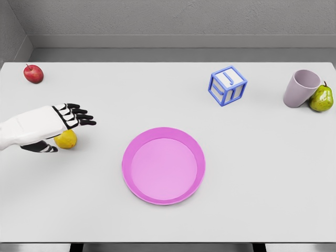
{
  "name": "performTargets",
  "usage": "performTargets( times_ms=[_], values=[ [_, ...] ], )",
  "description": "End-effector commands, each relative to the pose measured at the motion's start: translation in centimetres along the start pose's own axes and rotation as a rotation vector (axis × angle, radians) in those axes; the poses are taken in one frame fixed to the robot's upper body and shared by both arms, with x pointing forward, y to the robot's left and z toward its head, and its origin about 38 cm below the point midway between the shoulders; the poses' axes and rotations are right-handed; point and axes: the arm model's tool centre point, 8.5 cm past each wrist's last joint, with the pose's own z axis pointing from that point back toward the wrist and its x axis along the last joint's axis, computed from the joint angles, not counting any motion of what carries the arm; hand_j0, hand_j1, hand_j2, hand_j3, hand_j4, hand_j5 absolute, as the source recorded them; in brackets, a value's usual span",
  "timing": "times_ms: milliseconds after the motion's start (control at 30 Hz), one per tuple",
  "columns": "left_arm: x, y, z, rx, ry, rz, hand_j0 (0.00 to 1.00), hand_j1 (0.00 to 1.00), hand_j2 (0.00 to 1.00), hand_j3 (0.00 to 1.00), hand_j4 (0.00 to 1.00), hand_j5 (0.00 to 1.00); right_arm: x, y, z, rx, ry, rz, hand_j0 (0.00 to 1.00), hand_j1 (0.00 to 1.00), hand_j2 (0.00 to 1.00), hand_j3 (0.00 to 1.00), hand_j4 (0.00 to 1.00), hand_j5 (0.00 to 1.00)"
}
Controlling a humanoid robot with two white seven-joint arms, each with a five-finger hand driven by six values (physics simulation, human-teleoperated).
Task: Put the lemon on the plate with left arm
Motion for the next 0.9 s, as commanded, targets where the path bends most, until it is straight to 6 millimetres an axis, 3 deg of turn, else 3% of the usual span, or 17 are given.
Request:
performTargets(
  times_ms=[0,200,367,867],
  values=[
    [0.0,0.0,0.0,-0.004,0.001,0.001,1.00,1.00,1.00,1.00,1.00,1.00,-0.3,0.0,0.0,0.000,0.011,-0.005,1.00,1.00,1.00,1.00,1.00,1.00],
    [-0.1,-0.9,-0.1,-0.055,0.026,-0.055,1.00,1.00,1.00,1.00,1.00,1.00,-0.2,0.0,0.0,-0.001,0.007,-0.002,1.00,1.00,1.00,1.00,1.00,1.00],
    [-0.3,-0.3,-0.2,-0.036,0.033,-0.075,1.00,1.00,1.00,1.00,1.00,1.00,-0.1,0.0,0.0,-0.001,0.005,-0.002,1.00,1.00,1.00,1.00,1.00,1.00],
    [-0.2,-2.6,-1.3,-0.190,0.067,-0.154,1.00,1.00,1.00,1.00,1.00,1.00,-0.1,0.0,0.0,-0.001,0.005,-0.002,1.00,1.00,1.00,1.00,1.00,1.00]
  ],
)
